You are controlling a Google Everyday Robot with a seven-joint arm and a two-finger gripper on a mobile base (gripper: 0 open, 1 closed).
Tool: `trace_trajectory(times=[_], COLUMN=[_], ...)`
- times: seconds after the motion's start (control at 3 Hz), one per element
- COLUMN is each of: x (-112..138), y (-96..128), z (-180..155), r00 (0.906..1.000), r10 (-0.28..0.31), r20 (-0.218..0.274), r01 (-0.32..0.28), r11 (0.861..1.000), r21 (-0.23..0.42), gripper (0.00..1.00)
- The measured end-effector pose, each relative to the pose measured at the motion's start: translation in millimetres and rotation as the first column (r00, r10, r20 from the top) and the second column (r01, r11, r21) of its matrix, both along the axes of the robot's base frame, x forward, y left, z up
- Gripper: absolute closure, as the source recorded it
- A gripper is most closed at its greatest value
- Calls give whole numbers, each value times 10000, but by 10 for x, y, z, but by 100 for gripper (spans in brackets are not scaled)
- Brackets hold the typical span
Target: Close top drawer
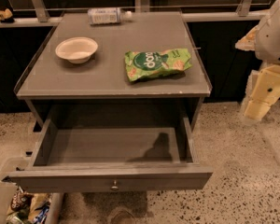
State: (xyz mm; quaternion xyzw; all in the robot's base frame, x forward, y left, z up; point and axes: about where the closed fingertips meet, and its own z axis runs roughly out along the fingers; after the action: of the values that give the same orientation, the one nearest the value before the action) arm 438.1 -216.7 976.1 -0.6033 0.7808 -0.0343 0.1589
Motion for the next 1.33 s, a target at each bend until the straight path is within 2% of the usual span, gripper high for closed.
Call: trace_trajectory(times=[0.33, 0.67, 1.0, 1.33], x=[0, -98, -351, -584], y=[0, -15, -115, -557], z=[0, -68, -369, -1181], r00=[10000, 9988, 9930, 9972], r10=[0, 380, 876, 314], r20=[1, 318, 787, 680], r01=[0, -379, -894, -418], r11=[10000, 9993, 9958, 9867], r21=[0, -47, 201, 1572], gripper=[0, 0, 0, 0])
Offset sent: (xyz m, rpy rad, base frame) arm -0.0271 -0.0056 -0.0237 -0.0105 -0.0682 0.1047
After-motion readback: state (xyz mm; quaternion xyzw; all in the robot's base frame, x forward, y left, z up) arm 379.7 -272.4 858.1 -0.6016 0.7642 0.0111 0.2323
